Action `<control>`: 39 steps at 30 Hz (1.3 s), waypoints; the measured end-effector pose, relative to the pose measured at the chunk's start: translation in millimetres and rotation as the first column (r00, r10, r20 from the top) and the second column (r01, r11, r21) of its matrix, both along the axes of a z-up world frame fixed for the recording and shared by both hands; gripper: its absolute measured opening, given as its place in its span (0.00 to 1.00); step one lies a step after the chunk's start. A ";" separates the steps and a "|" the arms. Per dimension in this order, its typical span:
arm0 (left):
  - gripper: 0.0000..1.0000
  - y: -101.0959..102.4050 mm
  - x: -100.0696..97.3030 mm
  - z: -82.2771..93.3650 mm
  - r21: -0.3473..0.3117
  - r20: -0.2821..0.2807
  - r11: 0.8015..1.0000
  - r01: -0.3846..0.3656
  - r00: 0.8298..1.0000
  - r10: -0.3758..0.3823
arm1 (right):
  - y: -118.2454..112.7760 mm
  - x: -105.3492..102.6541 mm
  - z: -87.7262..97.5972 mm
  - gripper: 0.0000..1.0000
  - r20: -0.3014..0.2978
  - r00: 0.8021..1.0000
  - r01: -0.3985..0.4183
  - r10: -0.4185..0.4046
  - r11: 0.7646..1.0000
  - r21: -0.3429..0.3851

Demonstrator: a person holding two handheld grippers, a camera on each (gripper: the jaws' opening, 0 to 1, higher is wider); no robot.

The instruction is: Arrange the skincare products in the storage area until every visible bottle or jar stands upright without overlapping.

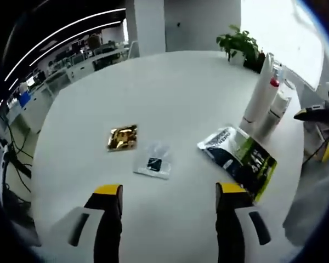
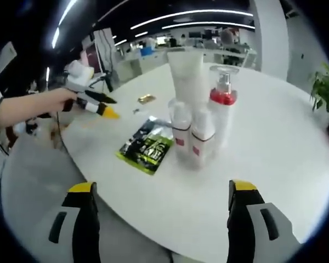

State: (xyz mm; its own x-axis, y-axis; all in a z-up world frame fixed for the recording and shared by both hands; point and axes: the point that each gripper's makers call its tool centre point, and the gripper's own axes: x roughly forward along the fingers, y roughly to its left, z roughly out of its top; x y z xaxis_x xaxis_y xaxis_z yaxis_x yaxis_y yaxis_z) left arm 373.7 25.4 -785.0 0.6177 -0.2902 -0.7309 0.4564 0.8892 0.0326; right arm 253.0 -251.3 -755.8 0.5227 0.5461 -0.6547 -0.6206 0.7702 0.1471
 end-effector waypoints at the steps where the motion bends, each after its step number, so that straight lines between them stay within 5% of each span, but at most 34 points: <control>1: 0.64 -0.2 1.6 -0.1 0.002 -0.001 1.000 0.001 1.000 -0.001 | 0.1 -0.2 -0.4 0.98 -0.002 1.000 0.000 0.000 1.000 0.001; 23: 0.61 -7.5 47.4 -26.6 0.050 -0.020 0.986 0.156 0.988 -0.155 | 0.1 -2.4 -6.3 0.98 -0.045 0.999 0.011 -0.010 1.000 0.016; 39: 0.54 -13.2 48.4 -37.0 0.036 -0.068 0.986 0.161 0.985 -0.158 | -2.7 -1.8 -8.8 0.97 -0.052 0.998 0.028 -0.027 1.000 0.013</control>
State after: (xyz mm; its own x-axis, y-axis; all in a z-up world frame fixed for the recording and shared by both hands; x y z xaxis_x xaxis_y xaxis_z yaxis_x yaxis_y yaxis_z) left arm 422.1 12.1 -821.9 0.5171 -0.3500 -0.7811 0.5949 0.8031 0.0340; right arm 251.2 -254.0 -764.6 0.5030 0.5416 -0.6736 -0.5907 0.7843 0.1895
